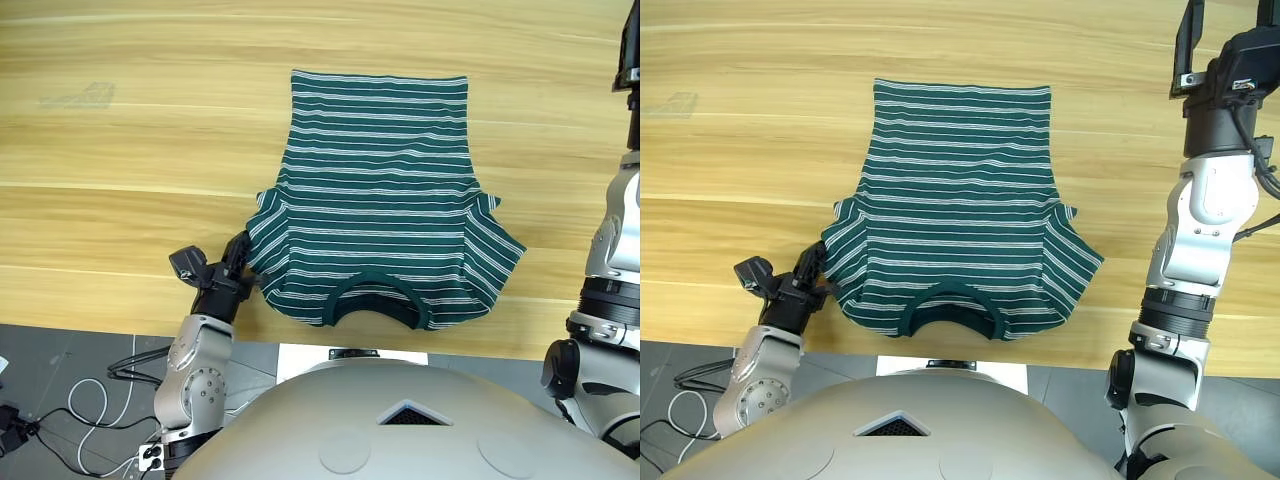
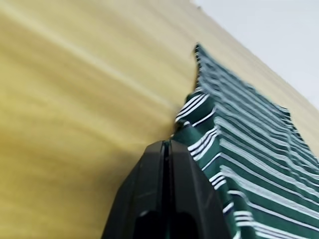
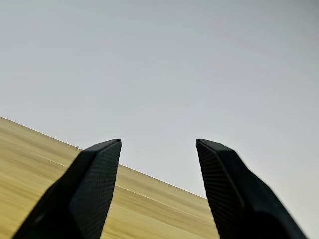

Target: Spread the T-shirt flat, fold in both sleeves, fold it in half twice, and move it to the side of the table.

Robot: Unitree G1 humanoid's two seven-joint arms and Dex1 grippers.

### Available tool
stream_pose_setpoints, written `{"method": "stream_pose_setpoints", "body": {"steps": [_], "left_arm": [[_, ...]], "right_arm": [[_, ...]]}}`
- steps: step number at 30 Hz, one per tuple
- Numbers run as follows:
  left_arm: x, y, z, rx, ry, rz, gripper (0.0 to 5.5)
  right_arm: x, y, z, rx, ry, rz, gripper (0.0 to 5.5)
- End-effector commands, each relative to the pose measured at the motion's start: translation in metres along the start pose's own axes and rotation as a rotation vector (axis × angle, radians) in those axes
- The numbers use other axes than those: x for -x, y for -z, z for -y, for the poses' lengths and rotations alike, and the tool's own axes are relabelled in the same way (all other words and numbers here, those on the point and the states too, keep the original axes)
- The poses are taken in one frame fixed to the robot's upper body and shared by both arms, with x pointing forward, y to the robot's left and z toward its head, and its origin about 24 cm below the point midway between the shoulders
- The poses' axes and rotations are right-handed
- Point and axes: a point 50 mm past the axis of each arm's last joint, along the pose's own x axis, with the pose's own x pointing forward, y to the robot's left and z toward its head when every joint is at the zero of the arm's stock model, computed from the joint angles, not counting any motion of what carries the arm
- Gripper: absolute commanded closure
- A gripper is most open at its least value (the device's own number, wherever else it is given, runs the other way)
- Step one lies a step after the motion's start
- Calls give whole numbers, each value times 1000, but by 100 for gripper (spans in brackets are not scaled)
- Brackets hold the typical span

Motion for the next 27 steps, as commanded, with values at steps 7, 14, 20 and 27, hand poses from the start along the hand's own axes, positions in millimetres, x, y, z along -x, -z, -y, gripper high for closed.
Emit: {"method": "stream_pose_setpoints", "body": {"steps": [7, 14, 20, 27], "left_arm": [[0, 7, 7, -180, 15, -43, 548], [1, -1, 25, -372, 68, 32, 548], [5, -17, 40, -496, 91, 163, 548], [5, 15, 34, -663, 112, -33, 548]], "right_arm": [[1, 0, -6, -7, -22, -2, 272], [1, 3, -12, -10, -45, -13, 272], [5, 6, -16, -12, -56, -30, 272], [5, 5, -13, -11, -48, -28, 272]]}}
